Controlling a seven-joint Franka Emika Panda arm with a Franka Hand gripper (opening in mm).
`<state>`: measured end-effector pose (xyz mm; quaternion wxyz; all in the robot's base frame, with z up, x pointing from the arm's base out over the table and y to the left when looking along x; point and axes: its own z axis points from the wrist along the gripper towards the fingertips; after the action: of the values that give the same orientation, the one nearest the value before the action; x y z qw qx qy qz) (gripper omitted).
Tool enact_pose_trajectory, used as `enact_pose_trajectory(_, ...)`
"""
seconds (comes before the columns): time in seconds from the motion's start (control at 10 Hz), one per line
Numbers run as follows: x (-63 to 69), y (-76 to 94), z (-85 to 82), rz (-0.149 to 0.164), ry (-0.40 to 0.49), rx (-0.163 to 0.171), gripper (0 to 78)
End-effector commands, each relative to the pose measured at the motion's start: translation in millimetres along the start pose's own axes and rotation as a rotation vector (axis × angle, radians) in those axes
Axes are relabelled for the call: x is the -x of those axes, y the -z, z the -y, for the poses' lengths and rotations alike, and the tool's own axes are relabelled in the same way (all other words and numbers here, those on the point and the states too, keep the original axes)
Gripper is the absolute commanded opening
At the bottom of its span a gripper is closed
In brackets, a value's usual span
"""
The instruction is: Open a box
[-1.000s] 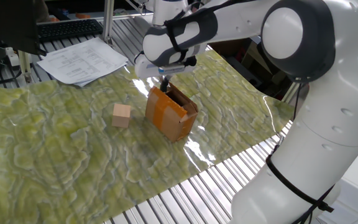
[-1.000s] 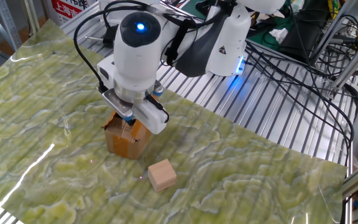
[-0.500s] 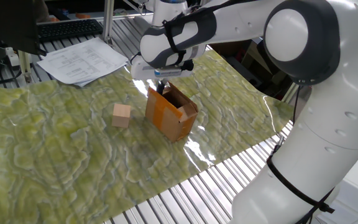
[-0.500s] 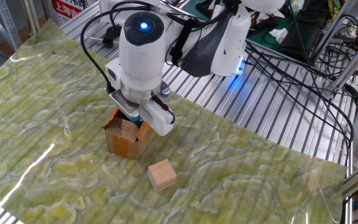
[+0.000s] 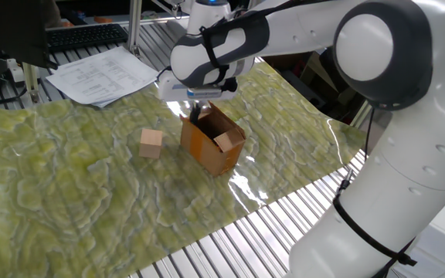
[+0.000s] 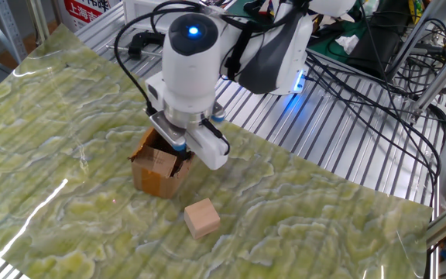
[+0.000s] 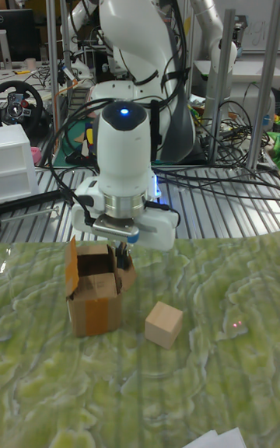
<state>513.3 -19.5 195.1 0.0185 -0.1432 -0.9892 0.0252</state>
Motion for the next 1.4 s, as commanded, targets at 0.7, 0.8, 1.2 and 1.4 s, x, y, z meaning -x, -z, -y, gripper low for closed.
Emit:
enact_pose_trajectory(0.7,-4.0,-21.8,-13.9,0.053,-0.073,0.027,0.0)
enact_pose_trajectory(0.8,-3.5,-26.3,-14.6,0.063,-0.08,0.029,0.0)
enact_pose_trajectory(1.2,-2.6,-34.8,-15.7,0.077,-0.097,0.033,0.0)
enact_pose_trajectory(1.4,-2.6,-34.7,-15.7,0.07,-0.101,0.029,0.0)
